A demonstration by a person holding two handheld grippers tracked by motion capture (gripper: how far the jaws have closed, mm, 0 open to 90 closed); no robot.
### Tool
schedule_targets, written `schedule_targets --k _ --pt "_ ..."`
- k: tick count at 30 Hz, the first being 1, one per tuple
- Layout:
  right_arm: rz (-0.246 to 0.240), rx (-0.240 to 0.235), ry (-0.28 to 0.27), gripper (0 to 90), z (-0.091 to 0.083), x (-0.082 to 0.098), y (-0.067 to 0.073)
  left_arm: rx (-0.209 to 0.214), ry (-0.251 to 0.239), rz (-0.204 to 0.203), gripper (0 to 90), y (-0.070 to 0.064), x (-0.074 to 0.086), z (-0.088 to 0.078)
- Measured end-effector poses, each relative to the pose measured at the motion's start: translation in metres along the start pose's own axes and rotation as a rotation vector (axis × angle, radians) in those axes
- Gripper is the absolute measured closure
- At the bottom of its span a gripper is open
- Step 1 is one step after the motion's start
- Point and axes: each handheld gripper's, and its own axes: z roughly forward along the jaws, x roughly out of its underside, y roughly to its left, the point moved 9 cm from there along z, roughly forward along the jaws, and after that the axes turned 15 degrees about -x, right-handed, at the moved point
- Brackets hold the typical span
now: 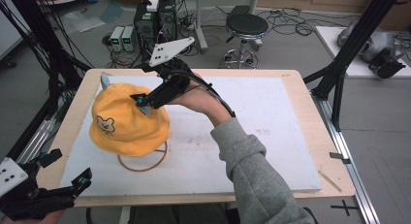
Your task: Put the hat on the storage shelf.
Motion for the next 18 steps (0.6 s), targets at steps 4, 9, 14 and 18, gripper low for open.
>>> schedule_targets --k 4,9,14,18 --pt "0.009 0.022 0.001 9.7 -0.013 0.005 -0.002 0.001 -0.003 -0.005 1.8 0.002 -0.001 0.002" --pt "0.022 0.063 -0.003 9.6 -0.030 0.009 -0.004 0.004 -0.009 -0.010 1.8 0.003 -0.003 0.004" --pt "0.028 0.101 -0.033 9.7 -0.045 0.013 -0.003 0.009 -0.009 -0.011 1.8 0.002 -0.005 0.005" --pt "0.056 0.152 -0.027 9.6 -0.063 0.028 -0.004 0.008 -0.006 -0.015 1.8 0.003 -0.004 0.007"
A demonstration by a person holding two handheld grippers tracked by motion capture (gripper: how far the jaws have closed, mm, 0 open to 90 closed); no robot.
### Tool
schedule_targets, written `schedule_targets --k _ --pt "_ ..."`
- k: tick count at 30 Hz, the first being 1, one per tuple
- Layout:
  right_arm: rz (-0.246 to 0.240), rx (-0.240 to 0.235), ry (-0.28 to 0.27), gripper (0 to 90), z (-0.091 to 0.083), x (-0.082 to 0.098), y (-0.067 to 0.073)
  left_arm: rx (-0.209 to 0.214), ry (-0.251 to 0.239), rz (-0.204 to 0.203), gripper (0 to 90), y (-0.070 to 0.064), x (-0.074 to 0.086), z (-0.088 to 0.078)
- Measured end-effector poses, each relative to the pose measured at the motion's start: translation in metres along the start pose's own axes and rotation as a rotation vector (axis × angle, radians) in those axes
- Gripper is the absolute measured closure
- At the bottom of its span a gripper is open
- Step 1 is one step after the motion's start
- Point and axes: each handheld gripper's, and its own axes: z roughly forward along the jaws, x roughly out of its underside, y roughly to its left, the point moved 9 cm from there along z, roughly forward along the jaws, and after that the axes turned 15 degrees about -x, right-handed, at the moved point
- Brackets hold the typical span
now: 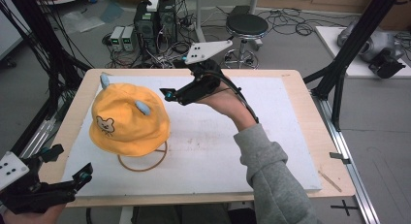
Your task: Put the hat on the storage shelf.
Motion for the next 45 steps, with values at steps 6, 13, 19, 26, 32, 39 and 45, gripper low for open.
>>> schedule_targets --k 6,13,19,26,32,39,45 --pt "0.024 0.053 -0.023 9.7 -0.021 0.016 -0.005 -0.003 -0.001 -0.003 1.8 0.001 0.000 0.001" --pt "0.053 0.110 -0.041 9.7 -0.043 0.030 -0.010 -0.007 0.000 -0.006 1.8 0.003 0.000 0.003" --pt "0.066 0.156 -0.049 9.7 -0.057 0.038 -0.010 -0.003 0.002 -0.007 1.8 0.002 0.000 0.006" --pt "0.094 0.255 -0.060 9.7 -0.081 0.053 -0.012 -0.003 0.004 -0.008 1.8 0.000 0.000 0.009" --pt "0.114 0.307 -0.088 9.7 -0.098 0.062 -0.012 0.001 0.010 -0.007 1.8 -0.001 0.002 0.012" --pt "0.125 0.328 -0.083 9.7 -0.106 0.075 -0.007 0.002 0.013 -0.004 1.8 -0.002 0.002 0.015" --pt "0.129 0.354 -0.090 9.6 -0.113 0.087 -0.003 0.004 0.017 -0.003 1.8 -0.002 0.003 0.017"
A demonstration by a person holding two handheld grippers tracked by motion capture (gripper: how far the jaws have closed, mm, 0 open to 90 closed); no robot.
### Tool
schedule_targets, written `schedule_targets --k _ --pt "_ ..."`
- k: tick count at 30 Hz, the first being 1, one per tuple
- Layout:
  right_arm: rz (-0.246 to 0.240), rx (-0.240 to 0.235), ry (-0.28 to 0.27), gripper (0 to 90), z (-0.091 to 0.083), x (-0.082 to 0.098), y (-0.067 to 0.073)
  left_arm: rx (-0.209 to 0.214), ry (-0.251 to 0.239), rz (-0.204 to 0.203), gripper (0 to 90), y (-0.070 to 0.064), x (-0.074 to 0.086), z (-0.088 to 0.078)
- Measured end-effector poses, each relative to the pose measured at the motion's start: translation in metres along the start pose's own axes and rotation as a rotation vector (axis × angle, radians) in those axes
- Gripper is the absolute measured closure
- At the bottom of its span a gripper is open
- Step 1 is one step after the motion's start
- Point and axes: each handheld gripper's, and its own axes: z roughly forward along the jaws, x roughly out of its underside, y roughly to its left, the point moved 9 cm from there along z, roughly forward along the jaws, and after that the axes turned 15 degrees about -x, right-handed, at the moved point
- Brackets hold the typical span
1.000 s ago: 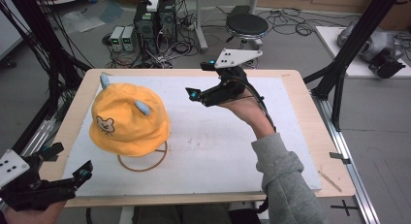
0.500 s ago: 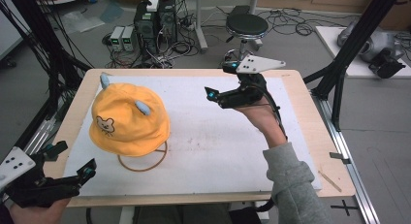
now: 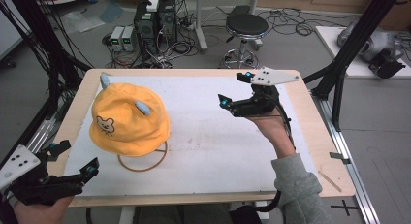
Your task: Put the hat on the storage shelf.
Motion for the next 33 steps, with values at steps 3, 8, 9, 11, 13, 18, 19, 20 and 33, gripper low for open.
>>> schedule_targets --k 3,8,9,11,13,18,19,20,33 --pt "0.008 0.006 0.005 9.6 -0.003 0.005 -0.001 0.000 0.002 0.001 1.8 0.000 0.000 0.001" --pt "0.007 0.038 -0.008 9.7 -0.014 0.015 -0.002 -0.002 0.000 -0.001 1.8 0.000 0.000 0.001" --pt "0.010 0.043 -0.009 9.7 -0.016 0.017 -0.002 -0.003 0.001 0.000 1.8 0.000 0.000 0.001" --pt "0.001 0.066 -0.010 9.7 -0.019 0.022 -0.003 -0.006 0.002 -0.002 1.8 0.001 0.001 0.002" --pt "0.003 0.075 -0.013 9.7 -0.022 0.025 -0.002 -0.006 0.002 -0.002 1.8 0.001 0.001 0.002" --pt "0.002 0.116 -0.023 9.7 -0.030 0.035 0.000 -0.010 0.001 -0.005 1.8 0.002 0.001 0.002" --pt "-0.002 0.129 -0.024 9.7 -0.031 0.037 0.000 -0.012 0.002 -0.006 1.8 0.002 0.001 0.003" --pt "-0.002 0.129 -0.024 9.7 -0.031 0.037 0.000 -0.012 0.002 -0.006 1.8 0.002 0.001 0.003" --pt "0.038 0.197 -0.026 9.7 -0.054 0.061 -0.006 -0.020 0.007 -0.007 1.8 0.004 0.002 0.005"
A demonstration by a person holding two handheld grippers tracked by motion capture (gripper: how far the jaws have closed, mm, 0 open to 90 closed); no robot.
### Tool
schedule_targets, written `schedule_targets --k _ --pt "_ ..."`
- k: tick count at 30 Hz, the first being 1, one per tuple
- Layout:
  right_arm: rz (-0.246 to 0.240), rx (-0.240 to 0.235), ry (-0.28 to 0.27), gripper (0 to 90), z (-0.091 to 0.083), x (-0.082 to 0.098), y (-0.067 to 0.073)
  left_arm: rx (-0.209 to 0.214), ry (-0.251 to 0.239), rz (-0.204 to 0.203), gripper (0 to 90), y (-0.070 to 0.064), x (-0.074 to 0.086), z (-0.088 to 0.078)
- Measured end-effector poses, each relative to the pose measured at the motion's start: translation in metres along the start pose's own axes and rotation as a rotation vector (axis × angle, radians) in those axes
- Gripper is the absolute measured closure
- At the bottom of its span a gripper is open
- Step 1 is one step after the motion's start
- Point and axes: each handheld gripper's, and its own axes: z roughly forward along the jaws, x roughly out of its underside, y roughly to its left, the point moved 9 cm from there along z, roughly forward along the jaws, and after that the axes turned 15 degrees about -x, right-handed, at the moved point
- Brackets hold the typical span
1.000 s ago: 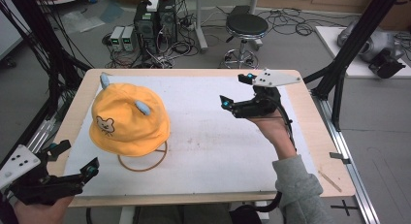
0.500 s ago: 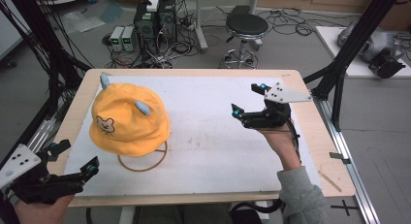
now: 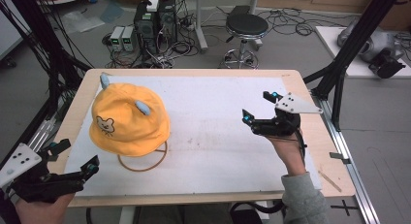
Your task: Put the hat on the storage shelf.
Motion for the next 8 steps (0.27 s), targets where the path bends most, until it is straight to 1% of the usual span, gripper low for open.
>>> schedule_targets --k 2,5,7,8 --pt "-0.010 0.001 0.007 9.7 -0.0009 0.0023 -0.0005 -0.001 -0.001 -0.003 1.8 0.0002 -0.0002 0.0003" --pt "-0.002 0.008 0.006 9.6 -0.0010 0.0040 -0.0013 -0.006 -0.001 -0.004 1.8 0.0008 -0.0003 0.0021" --pt "0.002 0.000 0.004 9.6 -0.0002 0.0045 -0.0012 -0.005 -0.002 -0.005 1.8 0.0008 -0.0004 0.0040" --pt "-0.011 0.005 0.007 9.7 0.0003 0.0047 -0.0013 -0.005 0.000 -0.009 1.8 0.0010 -0.0003 0.0049"
